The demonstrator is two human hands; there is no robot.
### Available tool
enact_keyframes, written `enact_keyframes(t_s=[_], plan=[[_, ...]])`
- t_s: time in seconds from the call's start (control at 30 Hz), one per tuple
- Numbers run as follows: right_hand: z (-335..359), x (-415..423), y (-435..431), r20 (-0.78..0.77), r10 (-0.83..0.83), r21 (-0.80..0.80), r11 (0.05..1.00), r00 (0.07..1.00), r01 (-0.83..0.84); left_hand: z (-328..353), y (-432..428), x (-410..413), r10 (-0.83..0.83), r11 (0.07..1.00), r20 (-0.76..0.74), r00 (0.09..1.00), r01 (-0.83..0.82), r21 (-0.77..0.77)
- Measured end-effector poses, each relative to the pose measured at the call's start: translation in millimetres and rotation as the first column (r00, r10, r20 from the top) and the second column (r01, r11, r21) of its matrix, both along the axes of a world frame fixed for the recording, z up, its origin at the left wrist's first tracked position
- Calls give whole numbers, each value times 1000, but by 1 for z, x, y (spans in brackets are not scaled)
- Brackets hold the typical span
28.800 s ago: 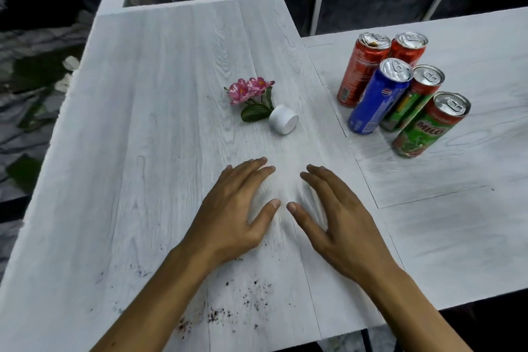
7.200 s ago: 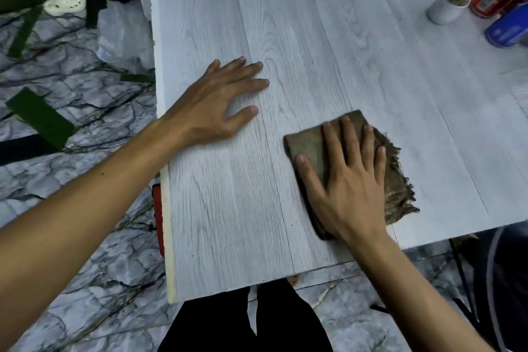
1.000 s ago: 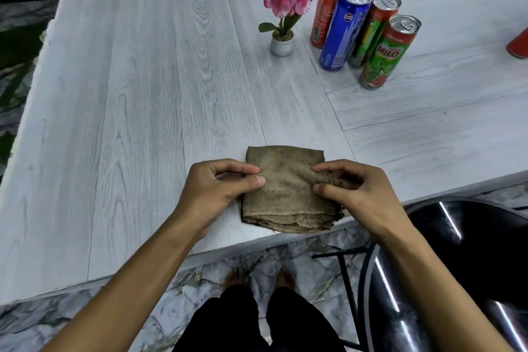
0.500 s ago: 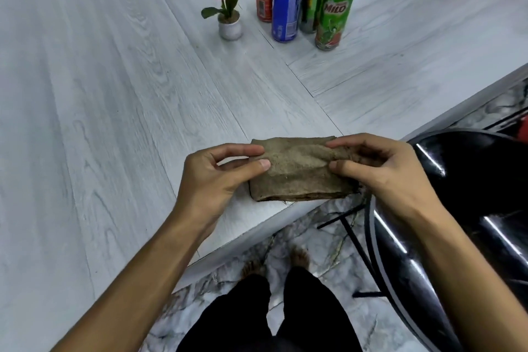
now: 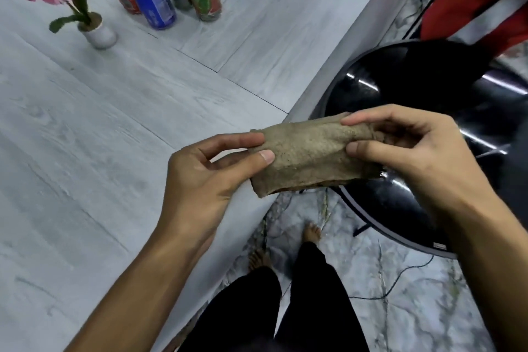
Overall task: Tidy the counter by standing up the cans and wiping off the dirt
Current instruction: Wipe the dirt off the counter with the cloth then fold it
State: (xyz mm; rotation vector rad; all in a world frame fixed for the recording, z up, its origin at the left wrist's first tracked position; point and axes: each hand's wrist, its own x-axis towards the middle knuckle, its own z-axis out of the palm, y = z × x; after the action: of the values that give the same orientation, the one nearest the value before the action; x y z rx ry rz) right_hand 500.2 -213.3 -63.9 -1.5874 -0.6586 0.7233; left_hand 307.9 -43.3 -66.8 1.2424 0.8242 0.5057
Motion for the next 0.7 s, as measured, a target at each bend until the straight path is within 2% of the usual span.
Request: enact_keyframes(t_s=[0.13,0.3,0.7], plan=[[-5,10,-37,-13,-76,43,996,997,76,-3,-15,30,-97,994,-2,995,97,45],[-16,26,-80,-13,-212,26,977,977,213,-8,-40,68,-195,979,23,981,193,59],[-71,65,-158,33,-403,-40,914,915,404,-59,-95,145,-377,925,36,926,374,65]])
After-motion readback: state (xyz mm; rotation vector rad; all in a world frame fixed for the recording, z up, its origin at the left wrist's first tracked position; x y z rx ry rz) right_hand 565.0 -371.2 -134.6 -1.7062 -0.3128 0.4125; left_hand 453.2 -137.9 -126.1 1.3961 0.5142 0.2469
